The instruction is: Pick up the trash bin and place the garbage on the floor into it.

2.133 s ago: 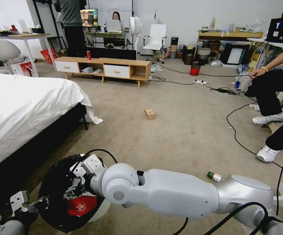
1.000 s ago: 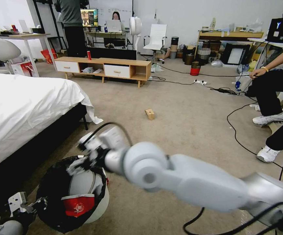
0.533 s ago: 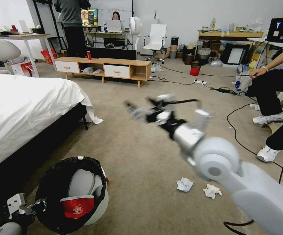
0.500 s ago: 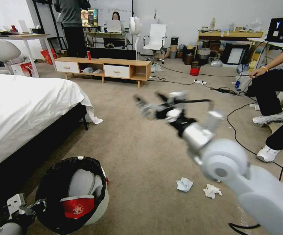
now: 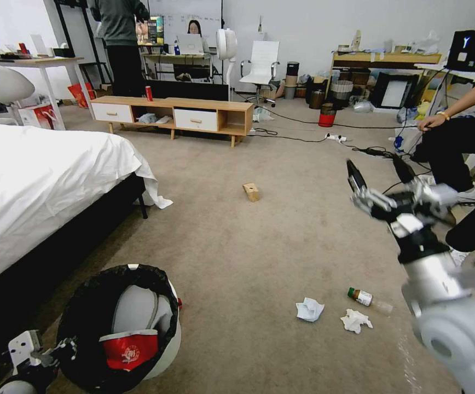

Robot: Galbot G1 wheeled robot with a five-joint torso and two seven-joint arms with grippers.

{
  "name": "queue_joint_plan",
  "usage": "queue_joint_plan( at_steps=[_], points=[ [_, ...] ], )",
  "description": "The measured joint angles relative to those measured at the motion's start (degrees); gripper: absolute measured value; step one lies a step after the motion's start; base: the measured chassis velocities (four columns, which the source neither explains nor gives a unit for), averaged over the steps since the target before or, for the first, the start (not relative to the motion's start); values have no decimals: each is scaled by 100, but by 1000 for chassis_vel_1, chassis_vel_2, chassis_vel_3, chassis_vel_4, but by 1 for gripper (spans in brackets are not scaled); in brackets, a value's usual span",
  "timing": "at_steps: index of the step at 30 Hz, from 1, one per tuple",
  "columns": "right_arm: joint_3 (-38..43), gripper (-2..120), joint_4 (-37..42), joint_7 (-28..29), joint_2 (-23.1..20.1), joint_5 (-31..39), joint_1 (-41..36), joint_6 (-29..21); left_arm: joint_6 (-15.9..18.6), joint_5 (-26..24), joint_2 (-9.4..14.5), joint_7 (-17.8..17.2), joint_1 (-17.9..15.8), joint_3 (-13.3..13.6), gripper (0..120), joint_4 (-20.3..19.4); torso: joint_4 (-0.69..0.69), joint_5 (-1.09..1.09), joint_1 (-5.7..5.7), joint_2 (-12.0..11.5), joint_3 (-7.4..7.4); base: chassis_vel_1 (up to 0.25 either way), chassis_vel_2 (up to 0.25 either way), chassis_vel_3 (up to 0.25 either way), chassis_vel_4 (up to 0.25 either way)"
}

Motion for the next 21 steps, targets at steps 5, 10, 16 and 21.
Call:
queue_joint_plan(
  at_steps=[5, 10, 16, 21],
  points=[
    [178, 100, -40, -28, 311, -518, -419, 229, 0, 228, -67, 58, 110, -10, 2, -39, 4, -1, 0, 0, 1, 0, 0, 0, 0],
    [338, 100, -149, -51, 430, -835, -814, 516, 0, 281, -97, 72, 157, 44, 2, -40, -1, -1, 0, -1, 0, 0, 0, 0, 0],
    [385, 100, -278, -41, 663, -1021, -918, 698, 0, 322, -53, 72, 227, 31, 2, 48, 1, -2, 0, -1, 0, 0, 0, 0, 0],
    [393, 100, -312, -11, 868, -1080, -895, 707, 0, 343, -30, 80, 264, -26, 2, 138, 2, -1, 0, -1, 1, 0, 0, 0, 0]
  ],
)
